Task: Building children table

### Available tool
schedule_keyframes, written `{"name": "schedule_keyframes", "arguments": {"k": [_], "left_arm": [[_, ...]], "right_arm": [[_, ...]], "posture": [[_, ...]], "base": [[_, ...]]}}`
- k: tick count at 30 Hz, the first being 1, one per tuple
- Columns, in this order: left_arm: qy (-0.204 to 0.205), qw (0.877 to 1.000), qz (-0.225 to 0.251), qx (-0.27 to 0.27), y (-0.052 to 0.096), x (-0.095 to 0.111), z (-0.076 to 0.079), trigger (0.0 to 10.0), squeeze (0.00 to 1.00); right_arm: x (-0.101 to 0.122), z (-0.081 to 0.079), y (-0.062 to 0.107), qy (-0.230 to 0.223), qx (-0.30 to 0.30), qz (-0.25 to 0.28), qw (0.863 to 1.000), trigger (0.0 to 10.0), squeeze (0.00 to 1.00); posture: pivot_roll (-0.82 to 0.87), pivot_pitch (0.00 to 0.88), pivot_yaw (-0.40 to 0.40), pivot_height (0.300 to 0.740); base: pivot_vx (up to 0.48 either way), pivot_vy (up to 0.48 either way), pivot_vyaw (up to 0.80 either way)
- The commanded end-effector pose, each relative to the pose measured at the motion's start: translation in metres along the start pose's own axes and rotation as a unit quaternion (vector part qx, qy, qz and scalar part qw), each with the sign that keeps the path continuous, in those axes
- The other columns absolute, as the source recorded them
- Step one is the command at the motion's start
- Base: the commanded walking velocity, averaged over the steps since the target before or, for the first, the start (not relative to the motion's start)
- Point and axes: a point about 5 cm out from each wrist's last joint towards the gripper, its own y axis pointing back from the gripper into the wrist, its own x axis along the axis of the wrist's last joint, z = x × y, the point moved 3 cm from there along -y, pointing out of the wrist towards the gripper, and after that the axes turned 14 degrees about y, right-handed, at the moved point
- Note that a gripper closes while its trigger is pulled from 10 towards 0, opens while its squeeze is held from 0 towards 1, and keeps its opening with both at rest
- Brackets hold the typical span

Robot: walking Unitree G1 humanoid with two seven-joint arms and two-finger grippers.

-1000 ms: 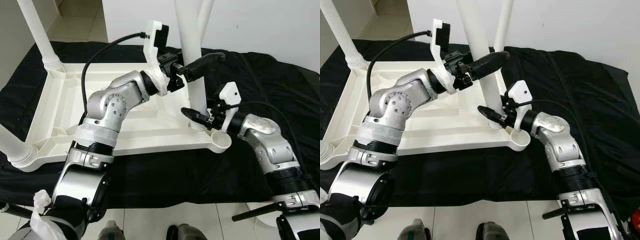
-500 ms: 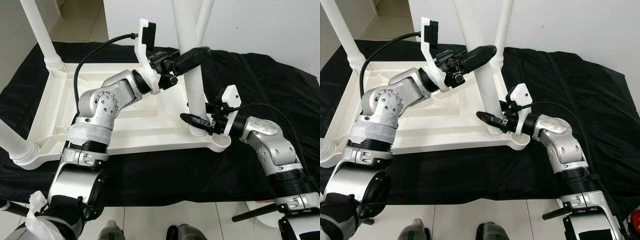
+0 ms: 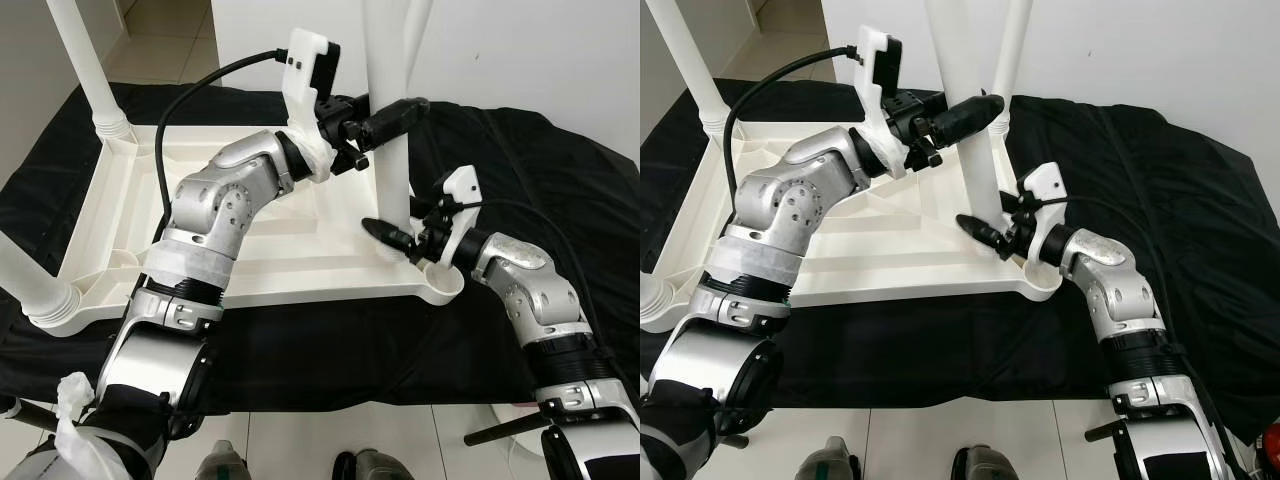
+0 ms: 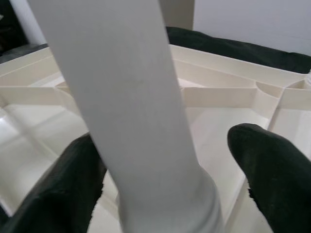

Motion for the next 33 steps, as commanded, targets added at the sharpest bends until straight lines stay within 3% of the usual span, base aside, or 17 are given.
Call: {"name": "schedule_keyframes", "arguments": {"k": [1,2,7,12,13,16,17,24,26,30,33], "left_arm": [[-0.025,1.000,-0.003,0.013,-0.006,0.004,0.001,10.0,0.00],[-0.055,0.996,-0.015,0.070,-0.006,0.005,-0.009,10.0,0.00],[-0.069,0.993,-0.010,0.090,-0.009,0.011,-0.010,10.0,0.00],[-0.069,0.992,0.013,0.109,-0.019,0.021,-0.008,10.0,0.00],[-0.067,0.991,0.022,0.115,-0.023,0.025,-0.008,10.0,0.00],[-0.067,0.990,0.028,0.119,-0.025,0.028,-0.008,10.0,0.00],[-0.066,0.989,0.039,0.124,-0.029,0.034,-0.006,10.0,0.00],[-0.039,0.988,0.073,0.129,-0.037,0.046,0.005,10.0,0.00],[-0.029,0.988,0.081,0.131,-0.040,0.047,0.010,10.0,0.00],[-0.019,0.987,0.085,0.131,-0.045,0.043,0.016,10.0,0.00],[-0.007,0.987,0.091,0.129,-0.049,0.042,0.020,10.0,0.00]], "right_arm": [[0.002,0.006,-0.001,0.010,-0.016,0.001,1.000,10.0,1.00],[0.005,0.013,-0.005,0.021,-0.058,-0.002,0.998,10.0,1.00],[0.011,0.018,-0.010,0.033,-0.091,0.002,0.995,10.0,1.00],[0.018,0.012,-0.021,0.073,-0.109,0.016,0.991,10.0,1.00],[0.020,0.010,-0.025,0.082,-0.120,0.019,0.989,10.0,0.77],[0.020,0.008,-0.028,0.087,-0.128,0.020,0.988,10.0,0.77],[0.020,0.004,-0.034,0.097,-0.140,0.021,0.985,10.0,0.00],[0.018,-0.015,-0.050,0.151,-0.162,0.019,0.975,10.0,0.00],[0.018,-0.015,-0.055,0.183,-0.193,0.009,0.964,10.0,0.00],[0.018,-0.007,-0.057,0.168,-0.269,-0.001,0.948,10.0,0.00],[0.022,-0.010,-0.058,0.167,-0.319,0.005,0.933,10.0,0.00]], "posture": [[0.06,0.000,-0.047,0.740],[0.06,0.000,-0.047,0.740],[0.07,0.000,-0.051,0.740],[0.07,0.000,-0.055,0.740],[0.07,0.000,-0.054,0.740],[0.07,0.000,-0.054,0.740],[0.07,0.000,-0.051,0.740],[0.07,0.000,-0.044,0.740],[0.08,0.000,-0.046,0.740],[0.08,0.000,-0.054,0.740],[0.08,0.000,-0.059,0.740]], "base": [[0.000,0.000,0.00],[0.000,0.000,0.00],[0.000,0.000,0.00],[0.000,0.000,0.00],[0.000,0.000,0.00],[0.000,0.000,0.00],[0.000,0.000,0.00],[0.000,0.000,0.00],[0.000,0.000,0.00],[0.000,0.000,0.00],[0.000,0.000,0.00]]}}
